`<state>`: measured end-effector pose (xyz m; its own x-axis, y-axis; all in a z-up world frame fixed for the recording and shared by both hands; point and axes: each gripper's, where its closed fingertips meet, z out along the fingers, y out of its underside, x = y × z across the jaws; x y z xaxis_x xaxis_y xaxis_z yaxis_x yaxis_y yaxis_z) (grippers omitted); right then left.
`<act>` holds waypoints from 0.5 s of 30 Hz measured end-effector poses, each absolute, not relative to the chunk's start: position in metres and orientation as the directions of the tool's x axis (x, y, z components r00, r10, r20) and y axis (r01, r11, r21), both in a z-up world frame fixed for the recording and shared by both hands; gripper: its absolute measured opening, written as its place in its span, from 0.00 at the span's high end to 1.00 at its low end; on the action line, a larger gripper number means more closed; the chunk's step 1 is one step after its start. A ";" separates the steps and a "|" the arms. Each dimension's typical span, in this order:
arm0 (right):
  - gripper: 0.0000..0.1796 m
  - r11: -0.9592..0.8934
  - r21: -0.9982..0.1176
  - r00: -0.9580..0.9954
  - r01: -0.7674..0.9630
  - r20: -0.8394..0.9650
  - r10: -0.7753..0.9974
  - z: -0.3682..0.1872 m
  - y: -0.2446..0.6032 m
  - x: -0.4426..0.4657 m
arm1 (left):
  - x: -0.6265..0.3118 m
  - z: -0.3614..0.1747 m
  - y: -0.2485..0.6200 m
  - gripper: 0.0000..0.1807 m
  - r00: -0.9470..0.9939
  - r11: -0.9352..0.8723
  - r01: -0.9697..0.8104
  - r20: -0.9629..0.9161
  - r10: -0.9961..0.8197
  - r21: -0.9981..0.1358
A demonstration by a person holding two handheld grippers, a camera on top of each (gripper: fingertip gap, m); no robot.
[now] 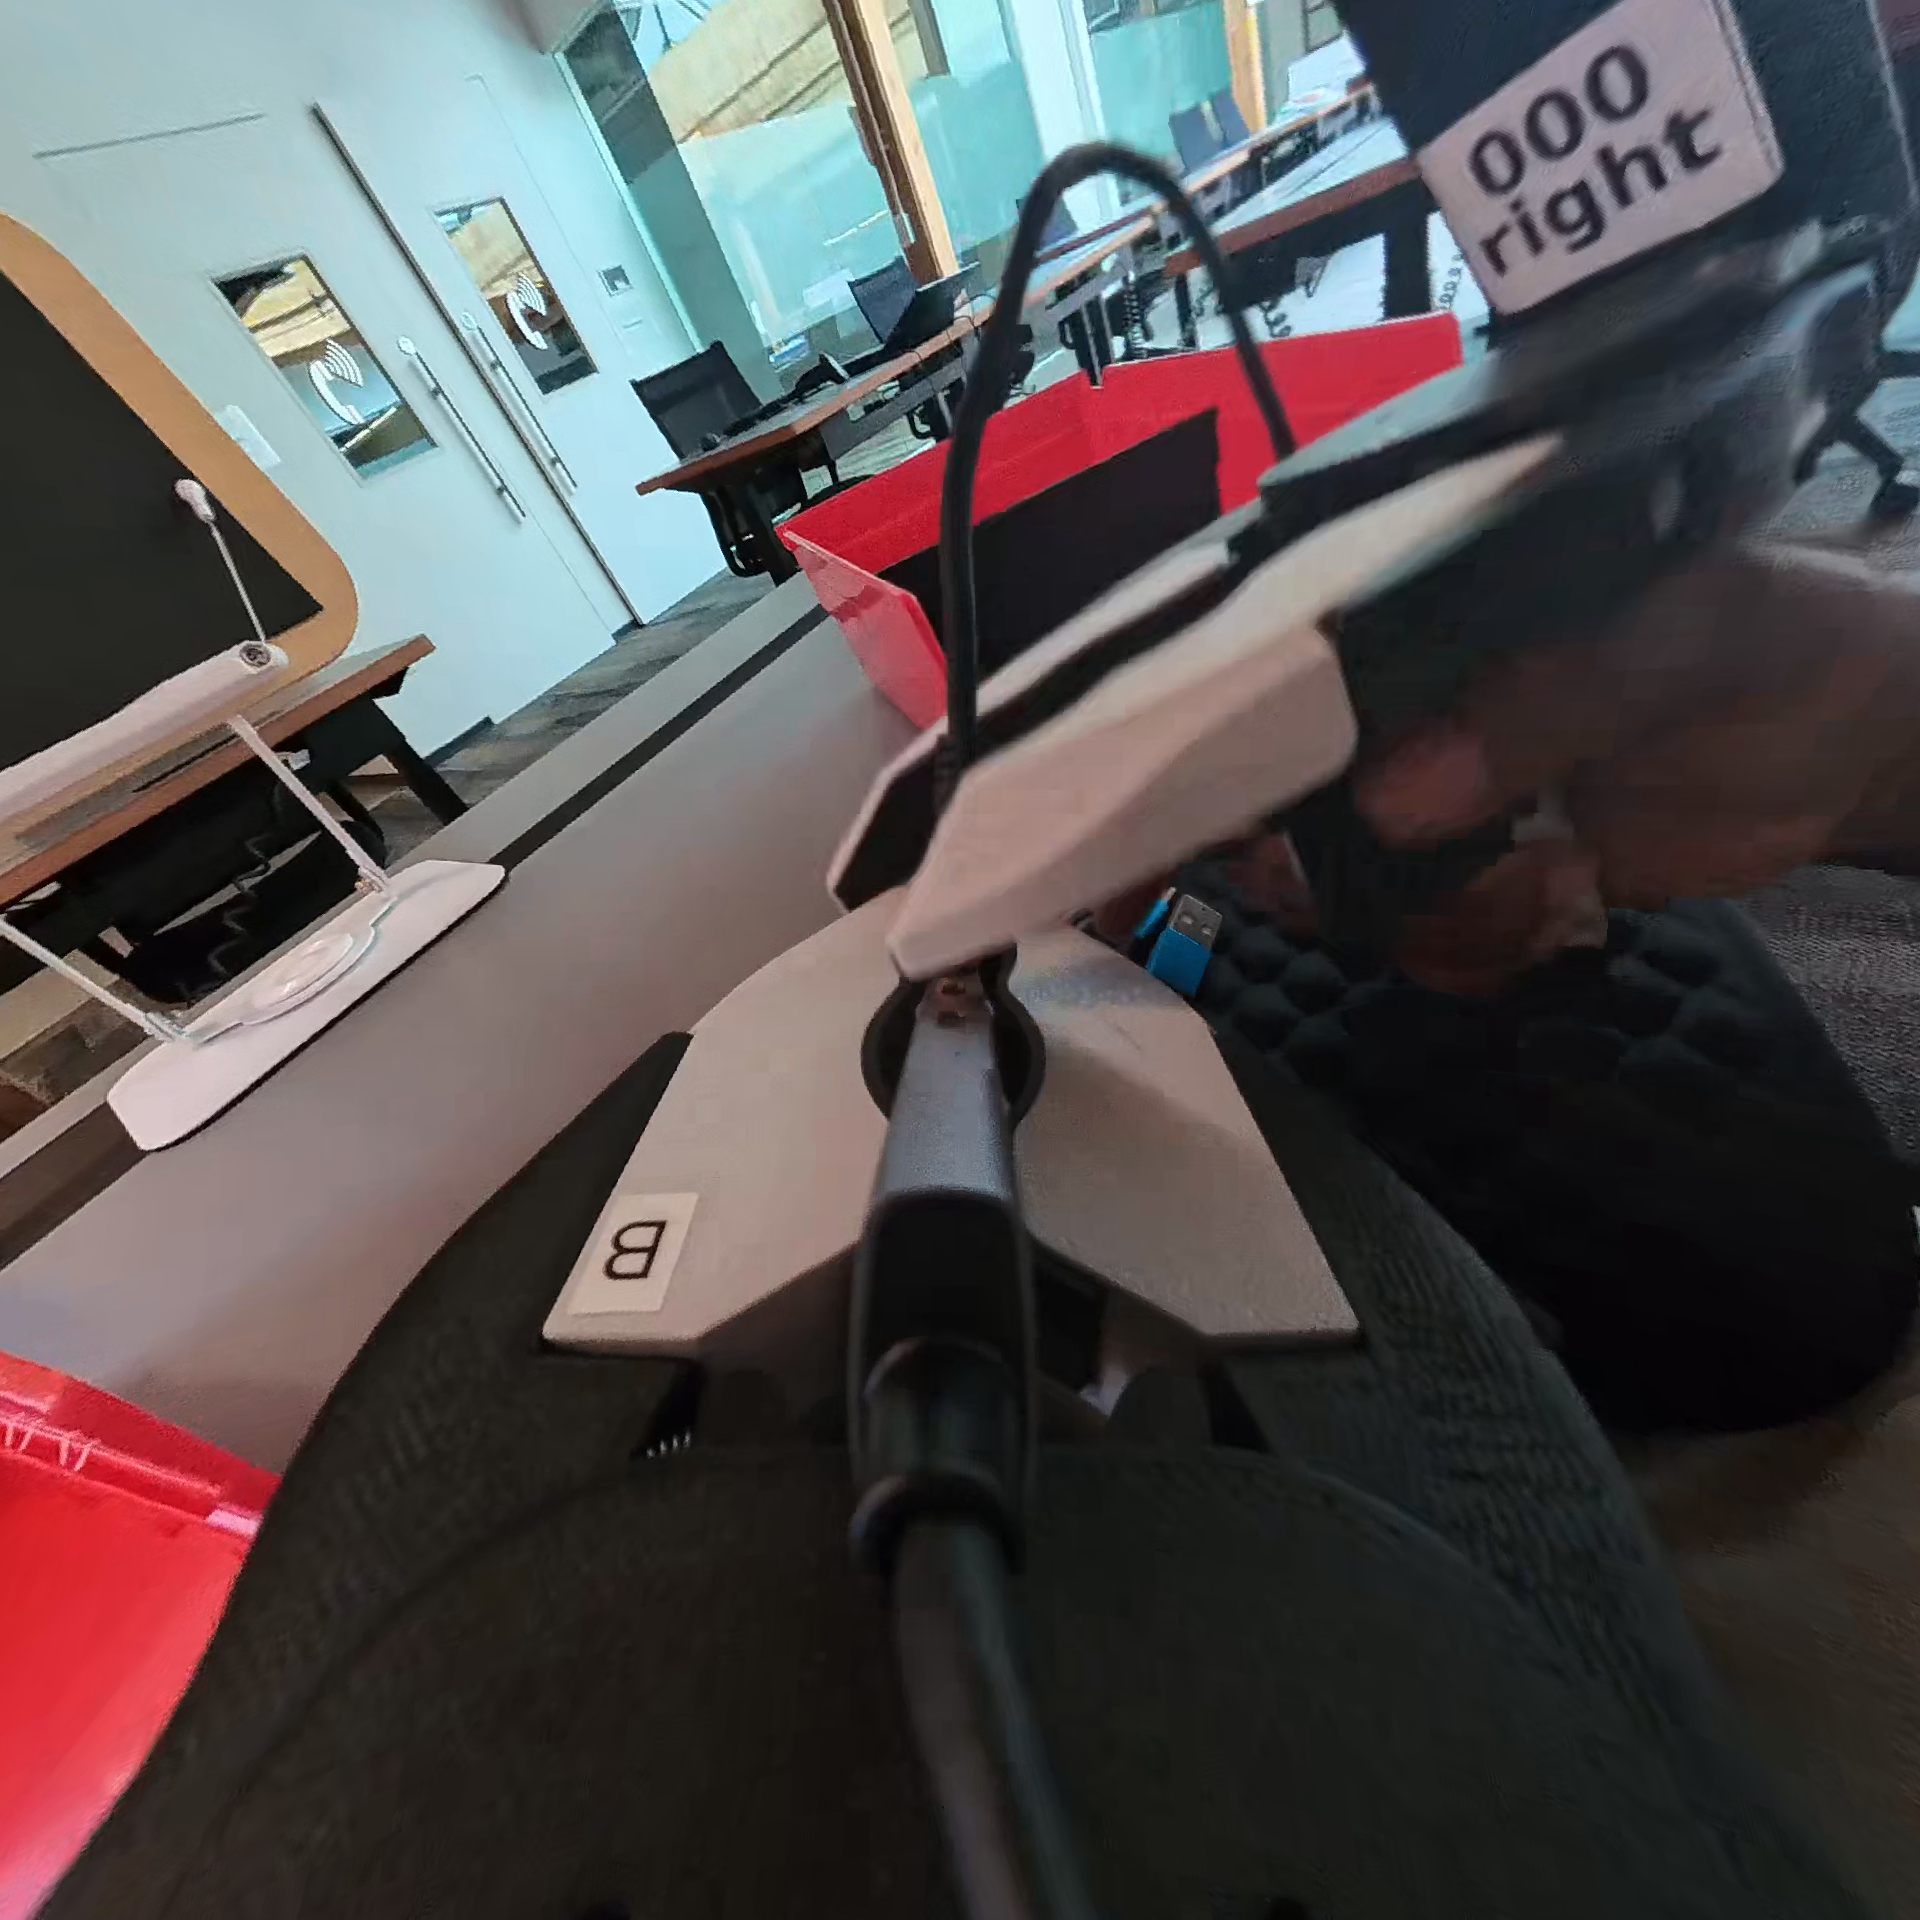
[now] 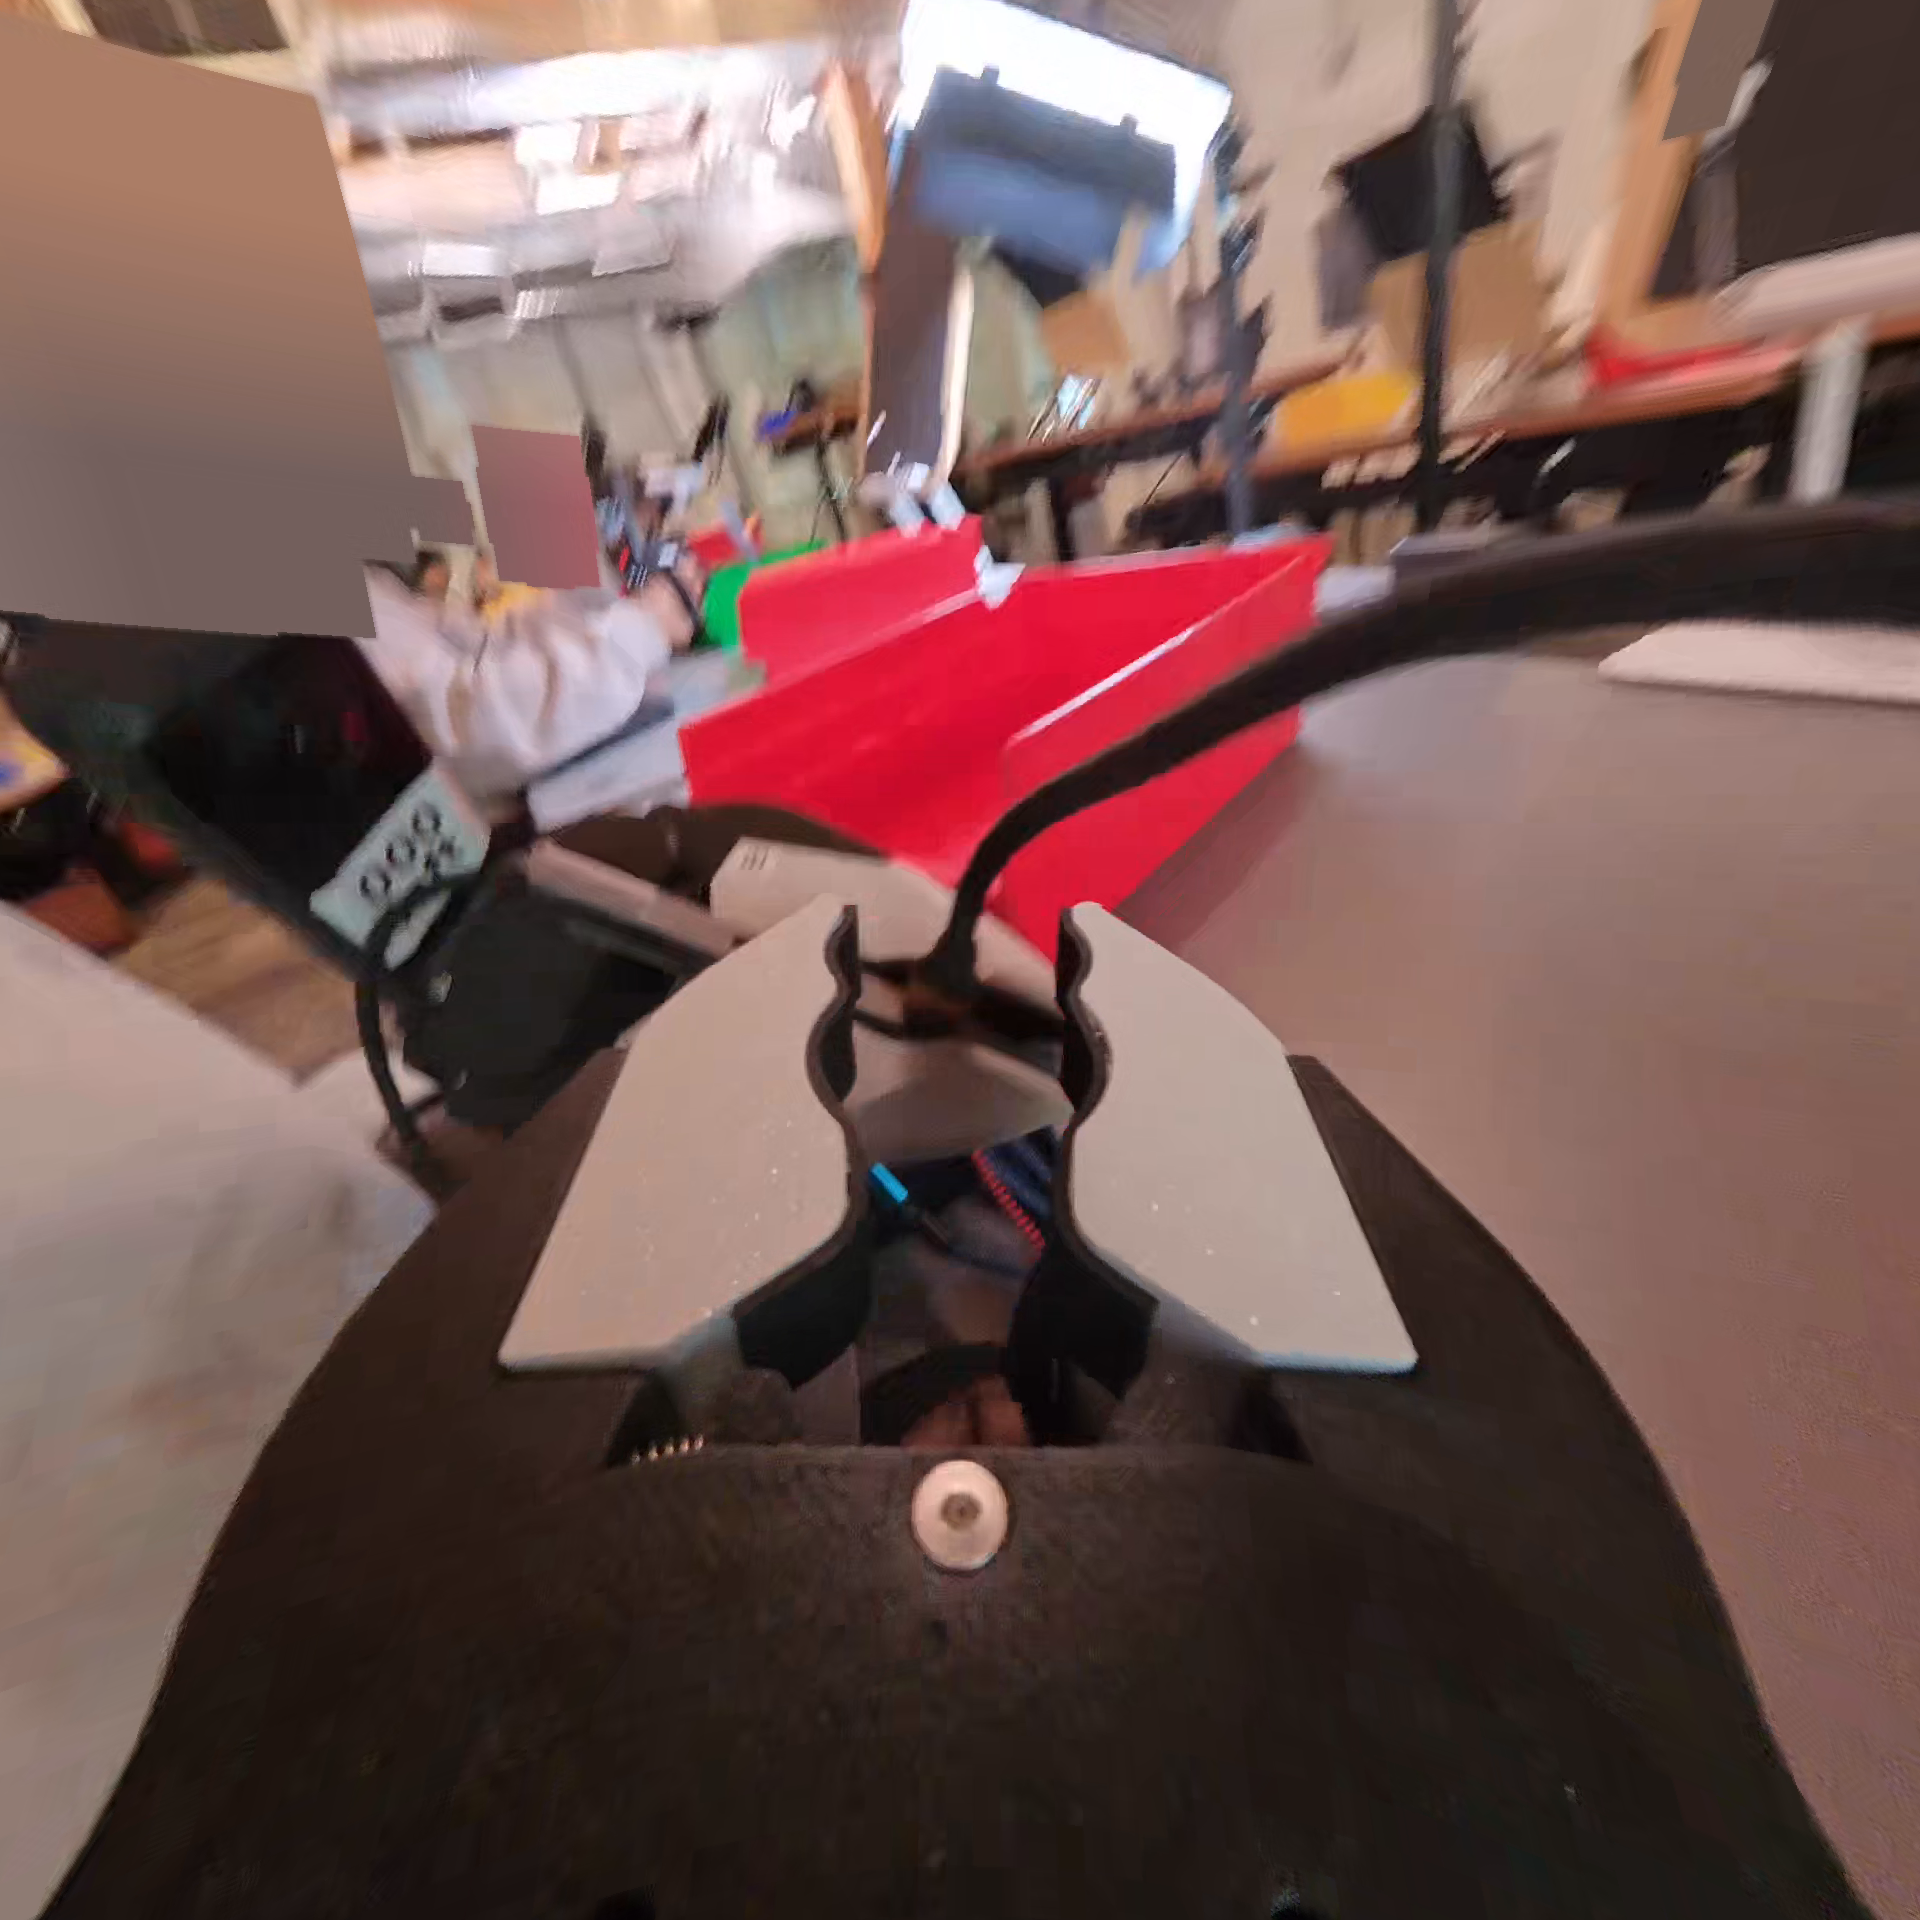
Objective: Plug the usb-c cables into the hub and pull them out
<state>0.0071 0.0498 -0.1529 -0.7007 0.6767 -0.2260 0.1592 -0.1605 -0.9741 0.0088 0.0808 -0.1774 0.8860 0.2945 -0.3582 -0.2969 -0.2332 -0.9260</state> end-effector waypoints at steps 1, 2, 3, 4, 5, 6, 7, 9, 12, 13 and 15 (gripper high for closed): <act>0.83 -0.138 -0.979 -0.701 0.152 -0.205 0.683 -0.156 0.046 0.007 | 0.008 -0.177 0.080 0.95 0.885 -0.229 -0.294 -0.355 0.301 -0.928; 0.90 -0.134 -0.984 -0.683 0.115 -0.177 0.708 -0.153 0.047 0.006 | 0.008 -0.175 0.080 0.95 0.884 -0.221 -0.294 -0.352 0.307 -0.930; 0.93 -0.123 -0.988 -0.677 0.092 -0.153 0.720 -0.152 0.048 0.006 | 0.008 -0.175 0.079 0.95 0.883 -0.218 -0.296 -0.354 0.309 -0.930; 0.93 -0.113 -0.989 -0.670 0.093 -0.146 0.728 -0.152 0.048 0.006 | 0.007 -0.176 0.079 0.95 0.880 -0.225 -0.297 -0.357 0.314 -0.928; 0.93 -0.107 -0.990 -0.662 0.092 -0.141 0.736 -0.153 0.048 0.006 | 0.007 -0.177 0.080 0.95 0.879 -0.232 -0.296 -0.359 0.314 -0.927; 0.93 -0.105 -0.991 -0.655 0.081 -0.132 0.744 -0.153 0.049 0.005 | 0.007 -0.177 0.081 0.95 0.880 -0.236 -0.297 -0.361 0.310 -0.926; 0.94 -0.107 -0.992 -0.647 0.068 -0.126 0.752 -0.152 0.050 0.006 | 0.008 -0.177 0.081 0.95 0.883 -0.236 -0.299 -0.362 0.300 -0.925; 0.94 -0.106 -0.993 -0.642 0.058 -0.118 0.757 -0.151 0.052 0.006 | 0.011 -0.178 0.083 0.95 0.892 -0.236 -0.299 -0.359 0.275 -0.924; 0.95 -0.095 -0.994 -0.656 0.045 -0.101 0.748 -0.149 0.052 0.007 | 0.013 -0.178 0.083 0.94 0.894 -0.234 -0.303 -0.361 0.267 -0.924; 0.95 -0.093 -0.995 -0.662 0.044 -0.098 0.743 -0.149 0.051 0.007 | 0.013 -0.178 0.083 0.94 0.898 -0.230 -0.298 -0.353 0.261 -0.927; 0.94 -0.109 -0.993 -0.666 0.035 -0.105 0.739 -0.146 0.053 0.006 | 0.016 -0.192 0.083 0.95 0.915 -0.292 -0.281 -0.347 0.205 -0.914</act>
